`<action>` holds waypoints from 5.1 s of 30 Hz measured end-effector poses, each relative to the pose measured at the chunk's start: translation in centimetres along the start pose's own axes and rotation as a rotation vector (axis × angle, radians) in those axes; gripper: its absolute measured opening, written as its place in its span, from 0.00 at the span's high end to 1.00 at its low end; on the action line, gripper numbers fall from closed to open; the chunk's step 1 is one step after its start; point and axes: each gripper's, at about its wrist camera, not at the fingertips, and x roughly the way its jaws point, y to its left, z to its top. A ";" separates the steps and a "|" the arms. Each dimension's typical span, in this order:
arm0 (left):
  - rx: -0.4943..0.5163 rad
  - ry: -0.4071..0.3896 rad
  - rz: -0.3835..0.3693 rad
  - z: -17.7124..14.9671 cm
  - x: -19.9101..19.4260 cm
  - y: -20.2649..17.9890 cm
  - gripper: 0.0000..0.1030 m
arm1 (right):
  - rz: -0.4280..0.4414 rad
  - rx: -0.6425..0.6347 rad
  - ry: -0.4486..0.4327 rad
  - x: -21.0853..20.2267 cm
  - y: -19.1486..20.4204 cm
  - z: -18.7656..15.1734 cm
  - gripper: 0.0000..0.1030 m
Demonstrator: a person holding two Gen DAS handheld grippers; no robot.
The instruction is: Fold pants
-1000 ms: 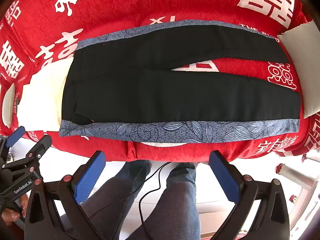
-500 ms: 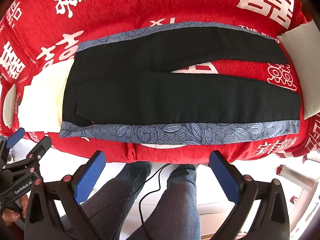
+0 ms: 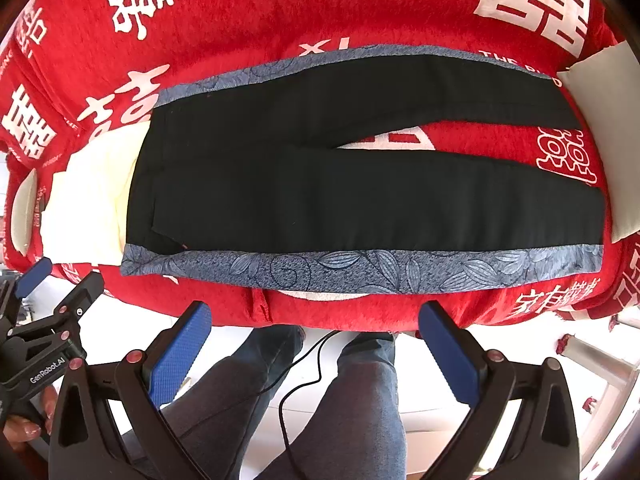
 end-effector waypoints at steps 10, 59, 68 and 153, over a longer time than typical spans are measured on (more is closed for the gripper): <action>-0.097 0.028 0.020 -0.1 -0.6 -1.5 0.00 | 0.019 -0.020 -0.011 -0.8 -3.1 0.5 0.00; -0.697 0.093 -0.521 -5.5 20.7 7.0 0.11 | 1.014 0.551 -0.026 21.7 -5.1 -2.8 0.62; -0.713 0.077 -0.521 -5.8 21.3 9.5 0.81 | 0.927 0.628 -0.040 21.9 -7.9 -4.7 0.60; 0.081 0.028 -0.064 18.5 16.2 -16.8 0.10 | 0.208 0.076 -0.144 8.3 -19.0 14.0 0.24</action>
